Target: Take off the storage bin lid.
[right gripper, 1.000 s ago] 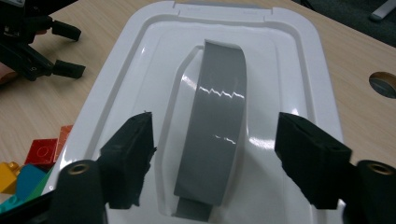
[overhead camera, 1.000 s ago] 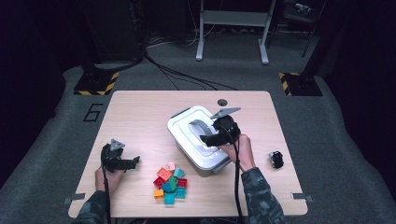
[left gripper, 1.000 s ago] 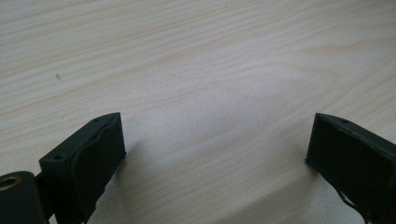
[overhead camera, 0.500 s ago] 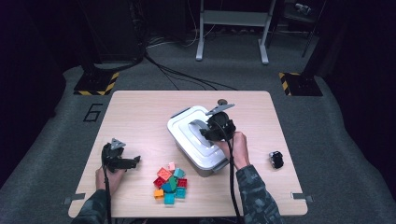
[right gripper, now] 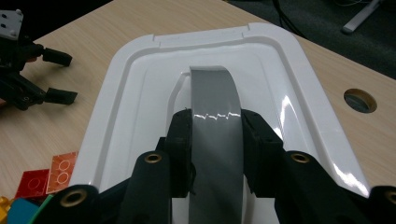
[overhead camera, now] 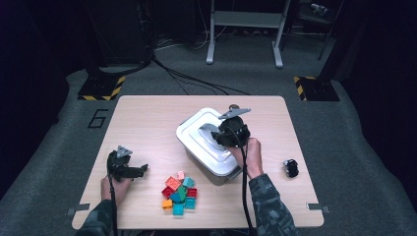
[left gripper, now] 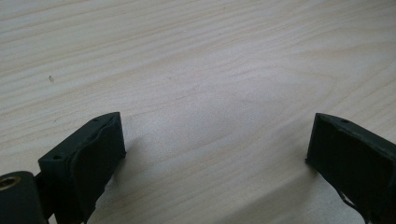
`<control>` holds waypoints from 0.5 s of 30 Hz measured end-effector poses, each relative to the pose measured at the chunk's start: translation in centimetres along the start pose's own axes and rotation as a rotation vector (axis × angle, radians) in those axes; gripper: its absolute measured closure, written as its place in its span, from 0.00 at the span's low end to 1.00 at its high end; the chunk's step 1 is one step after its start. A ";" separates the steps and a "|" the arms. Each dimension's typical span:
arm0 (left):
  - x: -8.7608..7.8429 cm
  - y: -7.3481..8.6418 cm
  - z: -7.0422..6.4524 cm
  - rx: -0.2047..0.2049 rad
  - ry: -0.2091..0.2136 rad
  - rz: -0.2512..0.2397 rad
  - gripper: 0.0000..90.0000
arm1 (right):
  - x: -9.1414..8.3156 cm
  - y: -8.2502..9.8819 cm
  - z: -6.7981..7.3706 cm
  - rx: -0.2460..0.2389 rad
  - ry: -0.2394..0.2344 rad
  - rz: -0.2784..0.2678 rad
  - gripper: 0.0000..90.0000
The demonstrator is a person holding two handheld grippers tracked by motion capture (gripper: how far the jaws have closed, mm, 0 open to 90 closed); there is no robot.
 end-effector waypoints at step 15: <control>0.0 0.0 0.0 0.000 0.000 0.000 0.05 | -2.5 -0.6 -2.0 0.033 0.036 -0.073 0.74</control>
Point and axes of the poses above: each handheld gripper's, and its own axes: x roughly forward along the jaws, y roughly out of its underside, z roughly to its left, the point moved 2 cm from there along x, roughly forward along the jaws, and after that the axes turned 4 degrees about z, right-handed, at the moved point
